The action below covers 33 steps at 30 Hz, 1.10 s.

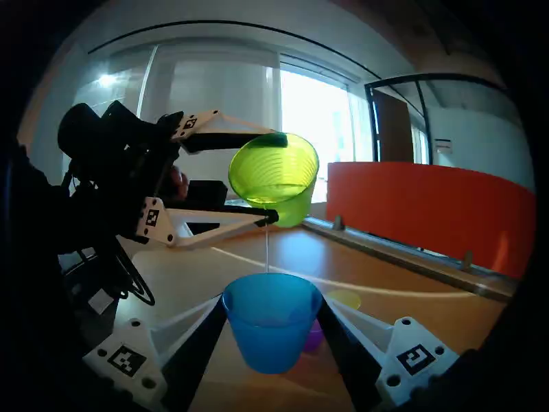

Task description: Pour water

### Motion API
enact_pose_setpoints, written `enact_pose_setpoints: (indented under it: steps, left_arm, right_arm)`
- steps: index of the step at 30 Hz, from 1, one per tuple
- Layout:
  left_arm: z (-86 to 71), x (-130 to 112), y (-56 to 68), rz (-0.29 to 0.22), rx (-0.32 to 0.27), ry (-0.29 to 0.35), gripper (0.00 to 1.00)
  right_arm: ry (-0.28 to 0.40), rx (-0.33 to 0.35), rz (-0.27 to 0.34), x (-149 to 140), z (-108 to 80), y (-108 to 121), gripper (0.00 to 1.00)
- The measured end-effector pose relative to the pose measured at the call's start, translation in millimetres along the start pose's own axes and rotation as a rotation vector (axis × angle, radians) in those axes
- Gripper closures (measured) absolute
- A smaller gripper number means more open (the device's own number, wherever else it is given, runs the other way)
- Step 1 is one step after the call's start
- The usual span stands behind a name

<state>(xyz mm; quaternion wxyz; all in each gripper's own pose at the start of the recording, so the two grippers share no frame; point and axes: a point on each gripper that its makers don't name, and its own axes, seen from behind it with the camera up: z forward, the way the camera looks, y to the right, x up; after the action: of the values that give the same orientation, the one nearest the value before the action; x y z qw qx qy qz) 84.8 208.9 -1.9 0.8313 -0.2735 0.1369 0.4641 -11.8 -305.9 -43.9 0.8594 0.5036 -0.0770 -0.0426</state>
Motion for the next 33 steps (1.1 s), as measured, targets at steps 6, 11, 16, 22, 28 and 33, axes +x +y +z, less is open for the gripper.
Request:
enact_pose_setpoints:
  steps: [6, 11, 16, 22, 28, 33]
  left_arm:
    - [0.9, 2.6, -1.5, 0.006, 0.004, 0.001, 0.13]
    - [1.0, 3.5, -2.7, 0.015, 0.008, 0.001, 0.13]
    - [0.9, 4.8, -2.7, 0.024, 0.008, 0.001, 0.13]
    - [0.8, 6.4, -1.7, 0.036, 0.006, -0.003, 0.13]
    - [0.7, 8.1, -1.5, 0.052, 0.005, -0.001, 0.13]
    - [0.8, 7.8, -0.8, 0.063, 0.006, 0.0, 0.13]
  right_arm:
    - [0.002, 0.004, -0.001, 0.2, -0.7, -0.8, 0.09]
    - [0.003, 0.005, -0.003, 0.9, -1.5, -1.4, 0.09]
    - [0.006, 0.005, -0.008, 2.4, -1.5, -1.6, 0.09]
    - [0.008, 0.007, -0.01, 3.4, -0.8, -2.7, 0.09]
    - [0.011, 0.008, -0.009, 4.1, -1.3, -3.5, 0.09]
    - [0.011, 0.007, -0.011, 4.2, -2.3, -3.4, 0.09]
